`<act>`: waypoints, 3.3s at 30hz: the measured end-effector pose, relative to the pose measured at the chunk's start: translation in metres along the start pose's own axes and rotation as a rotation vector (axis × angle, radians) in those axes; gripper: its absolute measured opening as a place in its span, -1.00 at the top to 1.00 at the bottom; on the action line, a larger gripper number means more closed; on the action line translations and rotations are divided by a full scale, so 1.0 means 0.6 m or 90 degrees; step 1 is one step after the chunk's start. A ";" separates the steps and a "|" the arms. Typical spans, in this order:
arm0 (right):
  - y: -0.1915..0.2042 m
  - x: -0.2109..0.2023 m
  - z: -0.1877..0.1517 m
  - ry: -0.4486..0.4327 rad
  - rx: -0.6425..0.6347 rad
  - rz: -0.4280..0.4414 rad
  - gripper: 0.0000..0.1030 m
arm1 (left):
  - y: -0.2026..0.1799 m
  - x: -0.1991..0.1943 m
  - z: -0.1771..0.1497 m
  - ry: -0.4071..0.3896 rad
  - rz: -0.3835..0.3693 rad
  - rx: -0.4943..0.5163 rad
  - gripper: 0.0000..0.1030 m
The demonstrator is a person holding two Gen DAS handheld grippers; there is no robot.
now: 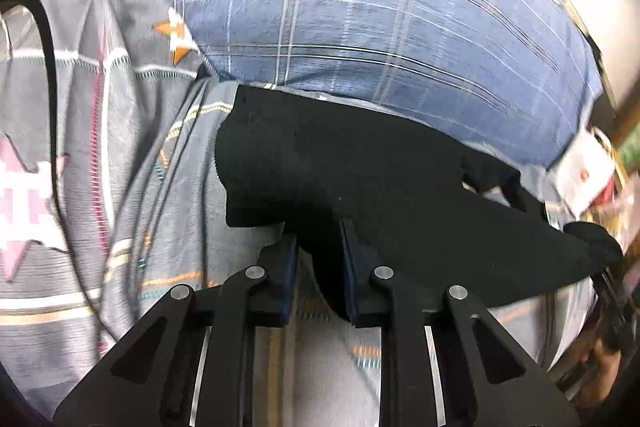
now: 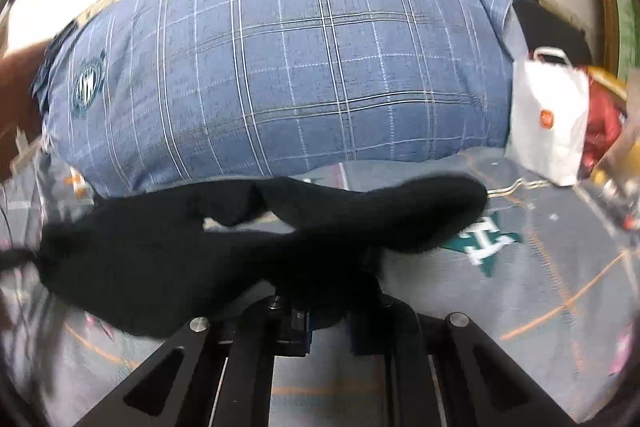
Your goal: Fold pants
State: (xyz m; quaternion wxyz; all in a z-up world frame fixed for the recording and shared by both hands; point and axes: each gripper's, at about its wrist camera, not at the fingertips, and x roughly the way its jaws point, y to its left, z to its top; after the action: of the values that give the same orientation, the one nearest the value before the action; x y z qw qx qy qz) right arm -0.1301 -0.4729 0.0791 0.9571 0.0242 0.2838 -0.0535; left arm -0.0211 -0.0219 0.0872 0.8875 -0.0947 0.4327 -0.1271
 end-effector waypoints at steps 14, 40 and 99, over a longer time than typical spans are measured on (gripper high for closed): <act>-0.204 -0.088 -0.092 0.079 0.216 -0.098 0.01 | 0.044 0.015 -0.069 0.051 0.035 -0.014 0.64; -0.160 -0.038 0.011 -0.016 0.315 0.106 0.91 | 0.038 0.038 -0.028 0.001 -0.035 -0.137 0.74; 0.264 0.523 0.227 0.331 -0.372 0.355 0.09 | -0.078 0.388 0.257 0.233 -0.081 0.426 -0.54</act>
State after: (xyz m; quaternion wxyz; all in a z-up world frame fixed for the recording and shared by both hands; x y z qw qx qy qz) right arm 0.2232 -0.3537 0.0246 0.7990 -0.1583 0.4995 0.2950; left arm 0.2326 -0.1289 0.0209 0.7676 0.1977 0.5121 -0.3308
